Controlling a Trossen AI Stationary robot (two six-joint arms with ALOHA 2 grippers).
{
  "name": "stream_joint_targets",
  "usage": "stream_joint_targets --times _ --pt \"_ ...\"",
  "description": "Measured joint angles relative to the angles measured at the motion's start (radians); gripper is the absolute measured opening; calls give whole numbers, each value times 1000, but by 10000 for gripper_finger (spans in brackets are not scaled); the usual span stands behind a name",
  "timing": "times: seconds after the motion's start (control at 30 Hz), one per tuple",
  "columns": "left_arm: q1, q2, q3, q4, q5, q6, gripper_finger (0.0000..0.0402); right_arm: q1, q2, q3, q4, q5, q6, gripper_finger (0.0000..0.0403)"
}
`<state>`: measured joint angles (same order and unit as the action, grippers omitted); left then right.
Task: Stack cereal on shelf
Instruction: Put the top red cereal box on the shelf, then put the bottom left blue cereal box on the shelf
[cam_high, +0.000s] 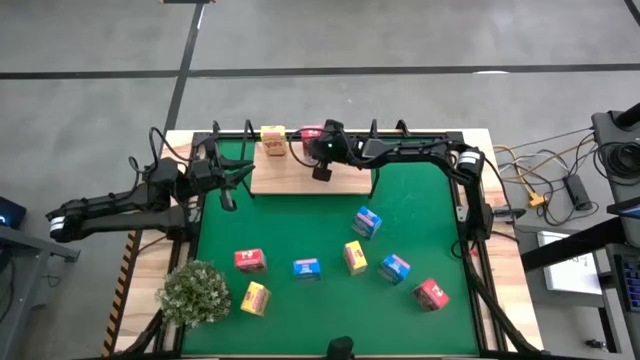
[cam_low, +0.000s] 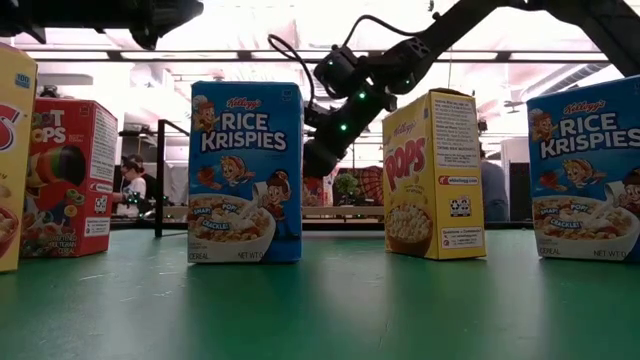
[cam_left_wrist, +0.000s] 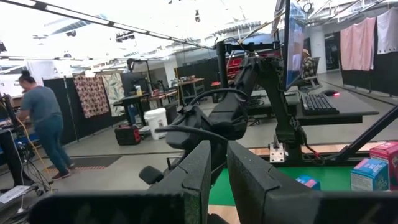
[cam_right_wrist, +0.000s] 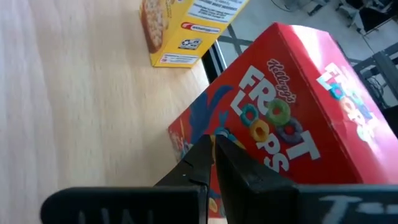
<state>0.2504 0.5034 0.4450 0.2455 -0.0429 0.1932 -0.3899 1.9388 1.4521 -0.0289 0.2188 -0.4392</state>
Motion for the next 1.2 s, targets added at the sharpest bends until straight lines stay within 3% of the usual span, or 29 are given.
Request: stream_joint_targets --times 0.27,0.47,0.6,0.8,1.2 --pt "0 0 0 -1 0 0 36 58 -22 0 -6 -9 25 12" --pt "0 2 0 -11 0 -43 36 125 -120 1 -67 -17 81 12" --pt "-1 7 0 -30 10 -142 36 167 -202 1 -148 -107 134 12" --pt "-10 46 -39 19 156 -317 36 239 -296 1 -229 -295 227 12" --pt "-205 194 -59 215 161 -424 36 440 -321 1 -343 -324 276 12"
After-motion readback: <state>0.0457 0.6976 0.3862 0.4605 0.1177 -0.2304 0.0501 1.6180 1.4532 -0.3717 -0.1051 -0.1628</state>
